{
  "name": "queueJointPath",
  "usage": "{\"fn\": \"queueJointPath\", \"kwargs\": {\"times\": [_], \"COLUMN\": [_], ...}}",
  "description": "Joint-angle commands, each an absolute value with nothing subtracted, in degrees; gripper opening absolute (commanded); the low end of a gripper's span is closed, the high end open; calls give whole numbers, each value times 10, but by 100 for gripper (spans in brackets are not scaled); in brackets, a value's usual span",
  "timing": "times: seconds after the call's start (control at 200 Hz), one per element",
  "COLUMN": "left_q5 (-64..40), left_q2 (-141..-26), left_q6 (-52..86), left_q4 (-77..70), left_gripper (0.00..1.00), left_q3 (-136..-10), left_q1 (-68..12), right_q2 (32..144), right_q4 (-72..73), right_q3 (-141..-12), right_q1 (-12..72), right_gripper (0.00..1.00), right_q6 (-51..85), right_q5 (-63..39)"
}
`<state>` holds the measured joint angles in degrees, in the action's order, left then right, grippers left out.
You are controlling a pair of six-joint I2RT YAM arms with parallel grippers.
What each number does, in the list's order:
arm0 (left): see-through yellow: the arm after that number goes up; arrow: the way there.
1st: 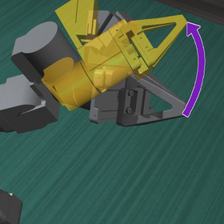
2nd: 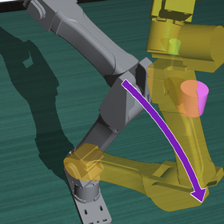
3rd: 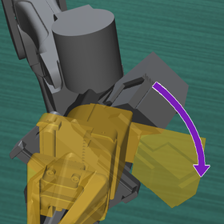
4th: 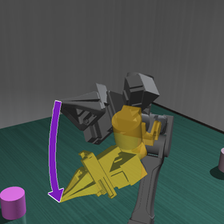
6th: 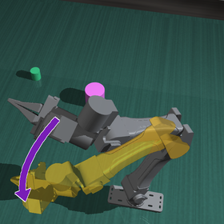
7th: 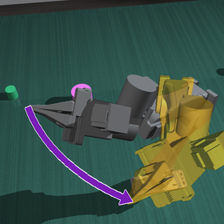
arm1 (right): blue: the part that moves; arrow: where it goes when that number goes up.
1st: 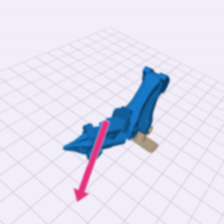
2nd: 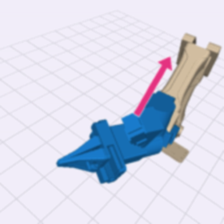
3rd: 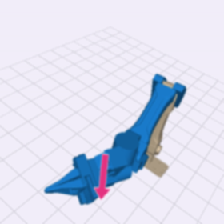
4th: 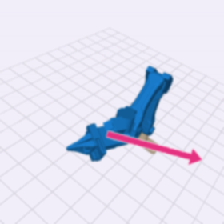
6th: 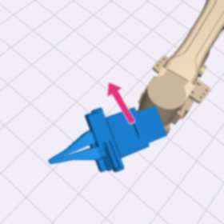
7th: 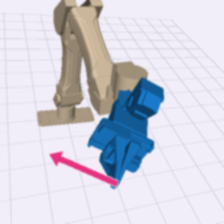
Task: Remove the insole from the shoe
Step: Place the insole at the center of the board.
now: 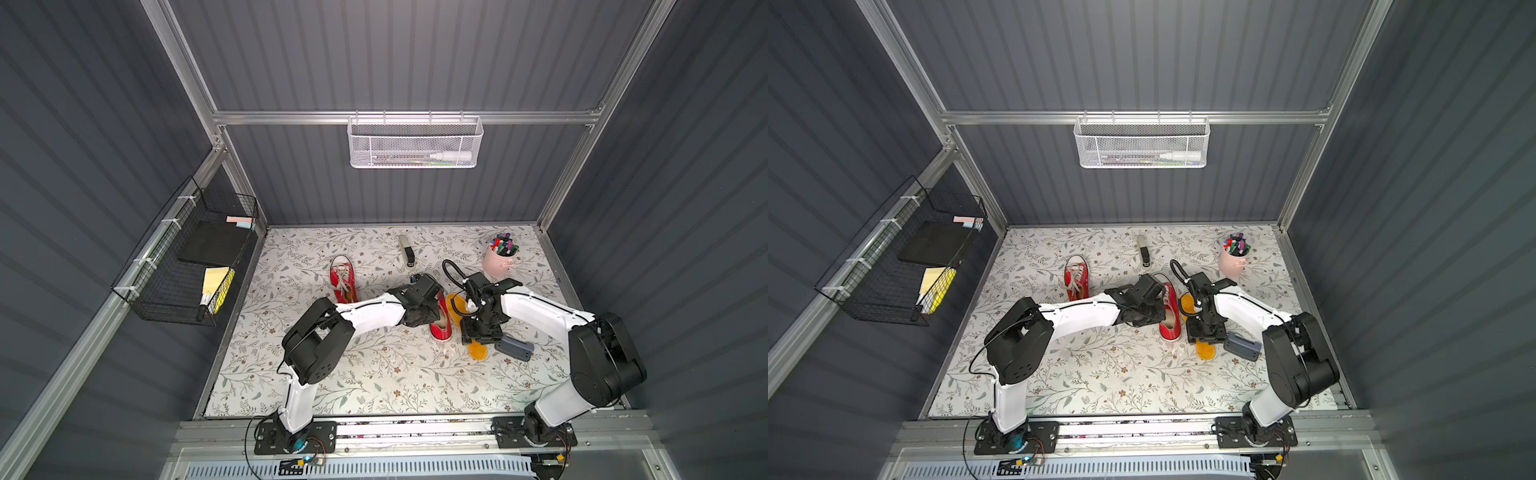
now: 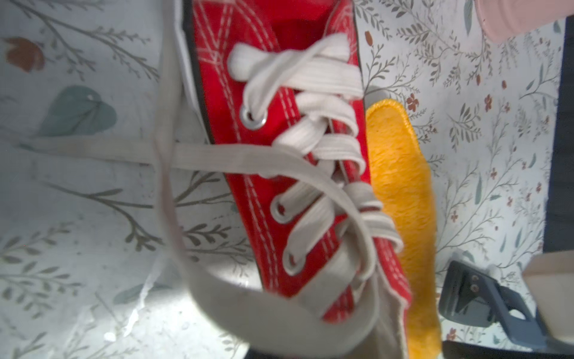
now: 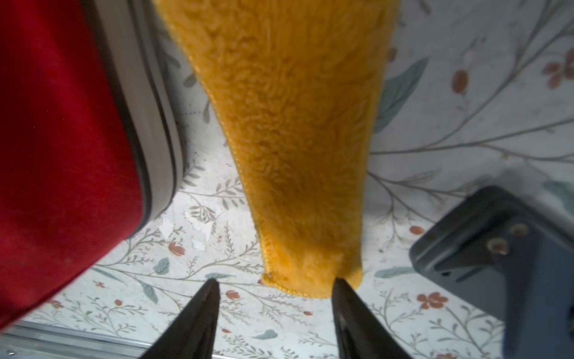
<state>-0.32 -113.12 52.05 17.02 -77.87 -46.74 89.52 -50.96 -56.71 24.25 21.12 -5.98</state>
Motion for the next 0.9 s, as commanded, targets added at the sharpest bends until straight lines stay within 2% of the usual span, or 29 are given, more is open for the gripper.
{"fn": "queueJointPath", "kwargs": {"times": [0.0, 0.205, 0.375, 0.675, 0.71, 0.76, 0.896], "left_q5": [42, 37, 20, 16, 17, 15, 36], "left_q2": [-1144, -1155, -1197, -1241, -1240, -1235, -1185], "left_q6": [479, 437, 416, 385, 385, 385, 377], "left_q4": [211, 218, 231, 263, 268, 273, 268], "left_gripper": [6, 0, 0, 0, 7, 24, 44], "left_q3": [-799, -821, -879, -945, -946, -945, -913], "left_q1": [-438, -400, -387, -382, -382, -381, -381], "right_q2": [835, 750, 760, 765, 762, 761, 763], "right_q4": [-536, -521, -535, -537, -534, -536, -545], "right_q3": [-594, -620, -641, -604, -602, -605, -620], "right_q1": [239, 235, 231, 229, 229, 229, 228], "right_gripper": [67, 68, 68, 69, 69, 69, 69], "right_q6": [211, 210, 221, 243, 243, 243, 238], "right_q5": [-40, -35, -38, -52, -53, -53, -56]}}
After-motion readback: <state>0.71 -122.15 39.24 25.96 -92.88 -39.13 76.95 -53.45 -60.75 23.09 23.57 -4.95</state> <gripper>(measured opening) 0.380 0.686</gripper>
